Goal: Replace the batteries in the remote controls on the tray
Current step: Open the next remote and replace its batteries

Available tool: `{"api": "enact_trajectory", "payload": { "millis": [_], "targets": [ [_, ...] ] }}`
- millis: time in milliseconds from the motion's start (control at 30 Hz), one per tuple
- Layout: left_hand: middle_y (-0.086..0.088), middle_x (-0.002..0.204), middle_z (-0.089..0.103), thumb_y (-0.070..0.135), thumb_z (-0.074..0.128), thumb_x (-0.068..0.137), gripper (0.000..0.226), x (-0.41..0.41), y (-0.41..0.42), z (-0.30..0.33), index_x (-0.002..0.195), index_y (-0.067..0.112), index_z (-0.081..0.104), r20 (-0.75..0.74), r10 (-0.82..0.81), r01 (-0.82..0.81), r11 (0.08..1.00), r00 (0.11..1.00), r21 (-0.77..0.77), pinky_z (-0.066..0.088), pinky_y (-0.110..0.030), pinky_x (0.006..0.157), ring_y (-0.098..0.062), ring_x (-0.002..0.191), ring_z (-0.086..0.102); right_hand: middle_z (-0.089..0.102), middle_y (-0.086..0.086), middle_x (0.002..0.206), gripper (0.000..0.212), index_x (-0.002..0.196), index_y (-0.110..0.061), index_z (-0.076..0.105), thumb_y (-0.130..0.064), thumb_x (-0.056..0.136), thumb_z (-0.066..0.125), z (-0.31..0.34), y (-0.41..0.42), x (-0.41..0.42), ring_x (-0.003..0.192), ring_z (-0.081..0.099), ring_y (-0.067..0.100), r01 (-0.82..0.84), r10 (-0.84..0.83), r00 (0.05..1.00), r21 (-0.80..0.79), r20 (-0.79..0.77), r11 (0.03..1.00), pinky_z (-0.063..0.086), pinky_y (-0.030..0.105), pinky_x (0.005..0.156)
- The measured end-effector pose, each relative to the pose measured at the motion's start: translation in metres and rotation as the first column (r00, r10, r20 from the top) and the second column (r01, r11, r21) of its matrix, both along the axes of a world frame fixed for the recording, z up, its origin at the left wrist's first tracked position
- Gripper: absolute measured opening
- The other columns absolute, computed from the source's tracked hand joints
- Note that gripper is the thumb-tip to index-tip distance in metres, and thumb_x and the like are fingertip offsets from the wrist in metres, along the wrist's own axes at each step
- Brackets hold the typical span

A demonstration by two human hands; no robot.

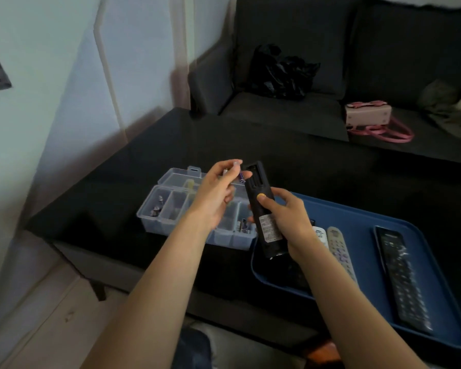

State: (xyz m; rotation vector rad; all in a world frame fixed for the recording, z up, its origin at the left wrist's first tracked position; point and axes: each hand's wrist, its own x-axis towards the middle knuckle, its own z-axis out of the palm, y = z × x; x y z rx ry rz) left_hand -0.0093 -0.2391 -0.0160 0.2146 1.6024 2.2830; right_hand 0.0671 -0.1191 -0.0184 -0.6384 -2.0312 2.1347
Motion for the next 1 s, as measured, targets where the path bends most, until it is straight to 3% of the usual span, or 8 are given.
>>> {"api": "enact_trajectory", "payload": {
  "millis": [133, 233, 300, 533, 700, 767, 900, 1000],
  "targets": [
    [-0.006, 0.091, 0.072, 0.02, 0.054, 0.093, 0.017, 0.016, 0.036, -0.015, 0.107, 0.012, 0.051, -0.027, 0.008, -0.01, 0.999, 1.0, -0.048, 0.034, -0.012, 0.049, 0.003, 0.041, 0.045, 0.072, 0.016, 0.089, 0.029, 0.12, -0.013, 0.057, -0.017, 0.092, 0.06, -0.013, 0.033, 0.012, 0.069, 0.071, 0.026, 0.059, -0.059, 0.998, -0.002, 0.028, 0.998, 0.058, 0.037, 0.061],
    [-0.011, 0.095, 0.072, 0.02, 0.059, 0.09, 0.016, 0.018, 0.052, -0.023, 0.102, 0.013, 0.05, -0.106, 0.02, -0.03, 0.996, 0.994, -0.089, 0.043, -0.026, 0.087, 0.003, 0.059, 0.062, 0.072, 0.014, 0.092, 0.03, 0.123, -0.016, 0.055, -0.019, 0.093, 0.059, -0.018, 0.052, 0.019, 0.069, 0.072, 0.022, 0.068, -0.068, 0.996, -0.005, 0.051, 0.998, 0.056, 0.032, 0.057],
    [-0.014, 0.098, 0.071, 0.02, 0.061, 0.088, 0.015, 0.017, 0.061, -0.026, 0.097, 0.016, 0.05, -0.163, 0.028, -0.047, 0.992, 0.986, -0.114, 0.042, -0.042, 0.1, -0.012, 0.084, 0.07, 0.072, 0.013, 0.093, 0.027, 0.119, -0.02, 0.055, -0.019, 0.093, 0.059, -0.02, 0.062, 0.021, 0.068, 0.072, 0.019, 0.065, -0.065, 0.996, -0.001, 0.058, 0.998, 0.056, 0.029, 0.056],
    [0.023, 0.076, 0.067, 0.015, 0.06, 0.089, 0.014, 0.018, 0.087, -0.034, 0.095, 0.015, 0.048, -0.459, 0.119, -0.222, 0.959, 0.88, -0.178, 0.053, -0.024, 0.08, -0.008, 0.084, 0.069, 0.073, 0.015, 0.089, 0.018, 0.109, -0.024, 0.056, -0.016, 0.093, 0.059, -0.025, 0.078, 0.027, 0.066, 0.071, 0.022, 0.007, -0.008, 1.0, 0.019, 0.027, 1.0, 0.059, 0.033, 0.06],
    [0.013, 0.08, 0.064, 0.015, 0.062, 0.087, 0.016, 0.015, 0.095, -0.043, 0.095, 0.017, 0.049, -0.563, 0.171, -0.331, 0.923, 0.808, -0.195, 0.051, -0.02, 0.072, -0.003, 0.082, 0.068, 0.072, 0.011, 0.082, 0.014, 0.101, -0.026, 0.057, -0.016, 0.093, 0.06, -0.024, 0.074, 0.024, 0.058, 0.07, 0.017, -0.004, 0.004, 1.0, 0.021, 0.006, 1.0, 0.055, 0.025, 0.051],
    [0.017, 0.082, 0.06, 0.021, 0.064, 0.086, 0.017, 0.013, 0.096, -0.048, 0.095, 0.021, 0.049, -0.618, 0.174, -0.404, 0.879, 0.767, -0.255, 0.05, -0.024, 0.073, 0.002, 0.08, 0.064, 0.072, 0.012, 0.084, 0.015, 0.102, -0.026, 0.056, -0.016, 0.093, 0.06, -0.027, 0.073, 0.022, 0.061, 0.07, 0.019, -0.014, 0.014, 1.0, 0.022, 0.004, 1.0, 0.057, 0.028, 0.054],
    [0.022, 0.084, 0.055, 0.032, 0.065, 0.083, 0.018, 0.011, 0.095, -0.052, 0.092, 0.031, 0.049, -0.708, 0.147, -0.515, 0.787, 0.691, -0.34, 0.045, -0.05, 0.088, -0.003, 0.087, 0.058, 0.072, 0.012, 0.086, 0.018, 0.108, -0.024, 0.055, -0.017, 0.092, 0.06, -0.031, 0.071, 0.018, 0.064, 0.071, 0.022, 0.003, -0.003, 1.0, 0.033, -0.004, 0.999, 0.059, 0.033, 0.062],
    [0.019, 0.085, 0.057, 0.032, 0.068, 0.081, 0.02, 0.009, 0.093, -0.048, 0.093, 0.027, 0.052, -0.724, 0.14, -0.535, 0.768, 0.676, -0.351, 0.046, -0.049, 0.086, -0.009, 0.089, 0.059, 0.073, 0.012, 0.085, 0.022, 0.114, -0.022, 0.056, -0.017, 0.092, 0.06, -0.032, 0.071, 0.016, 0.064, 0.071, 0.022, 0.012, -0.011, 1.0, 0.051, -0.013, 0.999, 0.059, 0.036, 0.063]
  ]
}}
